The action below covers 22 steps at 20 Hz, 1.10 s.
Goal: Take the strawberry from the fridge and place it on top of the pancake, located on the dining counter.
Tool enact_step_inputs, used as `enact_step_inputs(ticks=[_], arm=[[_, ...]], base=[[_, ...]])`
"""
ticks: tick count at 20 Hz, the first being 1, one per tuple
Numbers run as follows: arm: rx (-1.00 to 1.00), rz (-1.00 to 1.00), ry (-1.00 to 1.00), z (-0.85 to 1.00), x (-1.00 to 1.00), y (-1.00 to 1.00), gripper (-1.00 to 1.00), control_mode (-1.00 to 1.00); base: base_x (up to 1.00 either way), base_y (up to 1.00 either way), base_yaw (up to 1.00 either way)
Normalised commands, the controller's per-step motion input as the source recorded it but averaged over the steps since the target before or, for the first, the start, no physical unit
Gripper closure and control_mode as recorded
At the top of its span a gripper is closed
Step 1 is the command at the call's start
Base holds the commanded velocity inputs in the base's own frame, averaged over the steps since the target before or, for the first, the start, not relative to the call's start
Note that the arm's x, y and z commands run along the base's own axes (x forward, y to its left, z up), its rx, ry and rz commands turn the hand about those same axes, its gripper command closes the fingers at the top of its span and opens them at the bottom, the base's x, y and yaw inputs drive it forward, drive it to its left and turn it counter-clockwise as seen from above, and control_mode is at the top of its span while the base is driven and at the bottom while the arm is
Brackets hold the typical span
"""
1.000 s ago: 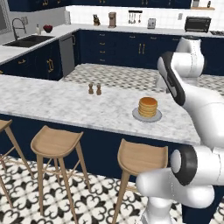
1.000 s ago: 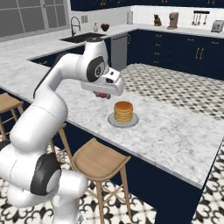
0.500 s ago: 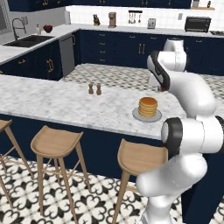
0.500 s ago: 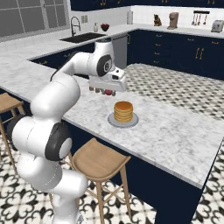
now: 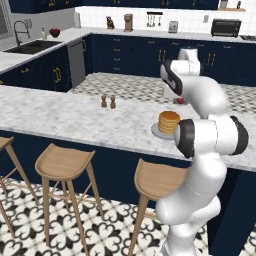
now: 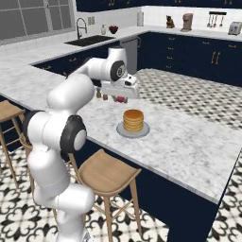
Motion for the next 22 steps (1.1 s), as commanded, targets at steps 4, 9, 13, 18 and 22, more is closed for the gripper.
enact_step_inputs(ticks=[4, 9, 13, 18, 22], arm=[[0.0, 0.0, 0.0, -0.34, 0.54, -0.06, 1.0, -1.0], [0.0, 0.0, 0.04, -0.17, 0.35, -0.21, 1.0, -1.0], [0.0, 0.0, 0.03, -0.2, 0.35, -0.03, 1.0, -1.0], [0.0, 0.0, 0.02, -0.16, 0.33, 0.0, 1.0, -1.0], [0.0, 0.0, 0.0, -0.08, 0.34, 0.0, 1.0, -1.0]], base=[[0.0, 0.0, 0.0], [0.0, 0.0, 0.0], [0.0, 0.0, 0.0], [0.0, 0.0, 0.0], [0.0, 0.0, 0.0]])
